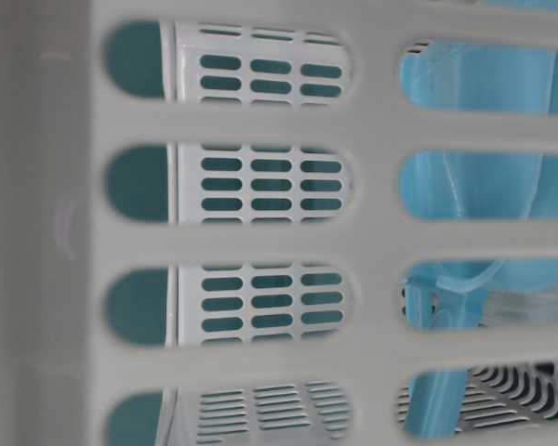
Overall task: Pick up the dustpan from the shopping basket with the left arm.
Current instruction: 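Move the left gripper over the basket toward the blue dustpan handle, then lower the left gripper and close it on the dustpan handle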
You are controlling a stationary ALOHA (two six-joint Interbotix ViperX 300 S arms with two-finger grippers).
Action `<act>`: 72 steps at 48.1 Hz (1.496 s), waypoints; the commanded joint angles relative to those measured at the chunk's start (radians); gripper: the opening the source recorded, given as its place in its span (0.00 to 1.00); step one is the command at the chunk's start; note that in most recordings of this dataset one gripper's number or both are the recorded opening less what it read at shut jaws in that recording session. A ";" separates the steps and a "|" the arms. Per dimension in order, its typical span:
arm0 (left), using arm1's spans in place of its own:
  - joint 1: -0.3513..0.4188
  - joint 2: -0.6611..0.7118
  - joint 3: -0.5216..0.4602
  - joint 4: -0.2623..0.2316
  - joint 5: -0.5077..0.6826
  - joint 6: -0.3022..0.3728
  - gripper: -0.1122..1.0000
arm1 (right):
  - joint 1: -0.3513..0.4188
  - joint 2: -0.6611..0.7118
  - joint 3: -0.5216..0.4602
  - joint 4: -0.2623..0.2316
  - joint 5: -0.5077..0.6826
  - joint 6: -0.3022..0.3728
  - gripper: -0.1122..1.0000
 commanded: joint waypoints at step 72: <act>-0.147 0.985 -1.072 0.041 1.290 -0.138 0.87 | 0.003 0.003 -0.018 0.015 0.071 0.080 0.70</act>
